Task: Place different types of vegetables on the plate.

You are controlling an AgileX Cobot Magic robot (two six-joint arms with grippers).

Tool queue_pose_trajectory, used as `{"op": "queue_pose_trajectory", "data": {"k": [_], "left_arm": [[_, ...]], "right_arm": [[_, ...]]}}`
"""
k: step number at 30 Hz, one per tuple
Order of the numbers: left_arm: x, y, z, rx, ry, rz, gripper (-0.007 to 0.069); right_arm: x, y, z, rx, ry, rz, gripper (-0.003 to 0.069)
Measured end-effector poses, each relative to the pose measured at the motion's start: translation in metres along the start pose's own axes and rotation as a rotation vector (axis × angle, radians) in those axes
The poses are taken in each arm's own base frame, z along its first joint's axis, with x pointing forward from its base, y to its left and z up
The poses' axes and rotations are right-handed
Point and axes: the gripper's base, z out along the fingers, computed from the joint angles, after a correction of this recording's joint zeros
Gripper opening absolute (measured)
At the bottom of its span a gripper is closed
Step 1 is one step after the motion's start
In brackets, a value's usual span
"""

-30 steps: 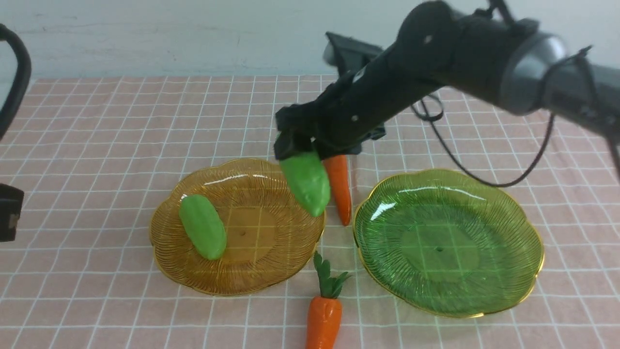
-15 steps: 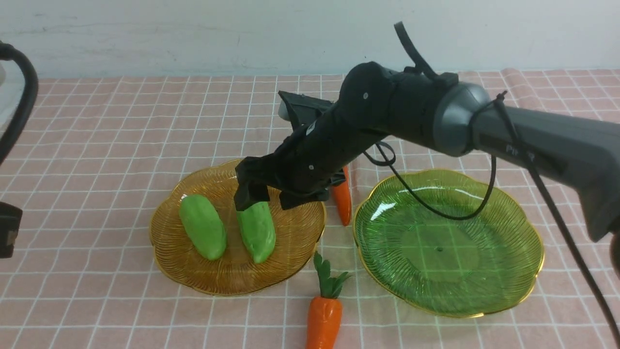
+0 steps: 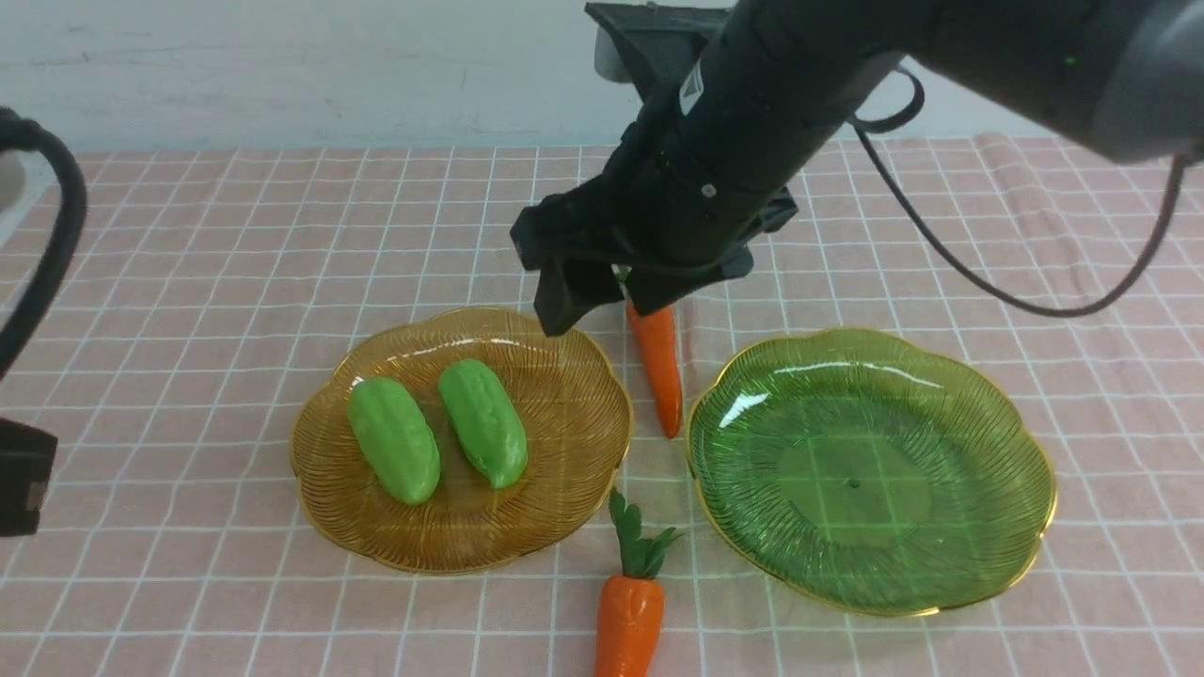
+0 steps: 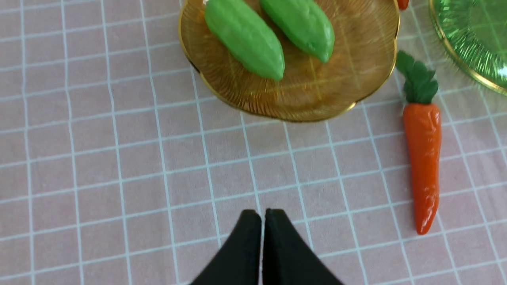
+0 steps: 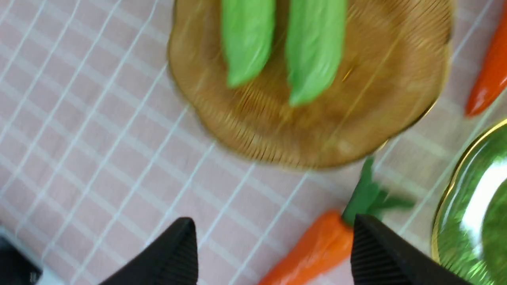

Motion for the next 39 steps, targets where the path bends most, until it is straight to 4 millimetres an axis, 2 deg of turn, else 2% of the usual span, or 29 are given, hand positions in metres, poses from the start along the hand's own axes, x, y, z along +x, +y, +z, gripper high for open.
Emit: {"op": "queue_pose_trajectory", "data": {"k": [2, 4, 7, 9, 12, 15, 19, 24, 26, 30, 34, 36, 39], "left_arm": [[0.005, 0.001, 0.004, -0.002, 0.016, 0.000, -0.0003], [0.011, 0.002, 0.010, -0.003, 0.029, 0.000, -0.0003], [0.018, 0.003, 0.013, -0.006, 0.044, 0.000, -0.0003], [0.018, 0.003, 0.013, -0.006, 0.042, 0.000, -0.0003], [0.016, 0.003, 0.013, -0.002, 0.024, 0.000, -0.0003], [0.016, 0.003, 0.013, -0.002, 0.020, 0.000, -0.0003], [0.016, 0.003, 0.014, -0.002, 0.021, 0.000, -0.0003], [0.016, 0.003, 0.014, -0.002, 0.021, 0.000, -0.0003], [0.016, 0.003, 0.014, -0.002, 0.021, 0.000, -0.0003], [0.016, 0.003, 0.014, -0.002, 0.021, 0.000, -0.0003], [0.016, 0.003, 0.014, -0.002, 0.021, 0.006, -0.0003], [0.016, 0.003, 0.014, -0.002, 0.021, 0.007, -0.0003], [0.016, 0.003, 0.014, -0.002, 0.021, 0.007, -0.0003]], "right_arm": [[0.026, 0.016, 0.005, 0.016, 0.066, -0.023, 0.0473], [0.053, 0.021, 0.029, 0.081, 0.167, -0.039, 0.0474], [0.082, 0.016, 0.068, 0.182, 0.248, -0.025, 0.0489], [0.090, 0.010, 0.094, 0.203, 0.246, 0.022, 0.0507], [0.092, 0.007, 0.122, 0.208, 0.253, 0.063, 0.0516], [0.095, 0.005, 0.142, 0.210, 0.267, 0.071, 0.0517], [0.099, 0.001, 0.160, 0.231, 0.295, 0.066, 0.0517], [0.101, -0.002, 0.167, 0.246, 0.306, 0.057, 0.0505], [0.101, -0.002, 0.168, 0.242, 0.301, 0.055, 0.0471], [0.100, -0.001, 0.168, 0.235, 0.303, 0.015, 0.0267], [0.098, 0.002, 0.162, 0.226, 0.331, -0.003, 0.0282], [0.094, 0.005, 0.152, 0.221, 0.333, -0.013, 0.0282], [0.081, 0.012, 0.112, 0.219, 0.285, -0.039, 0.0282]]}}
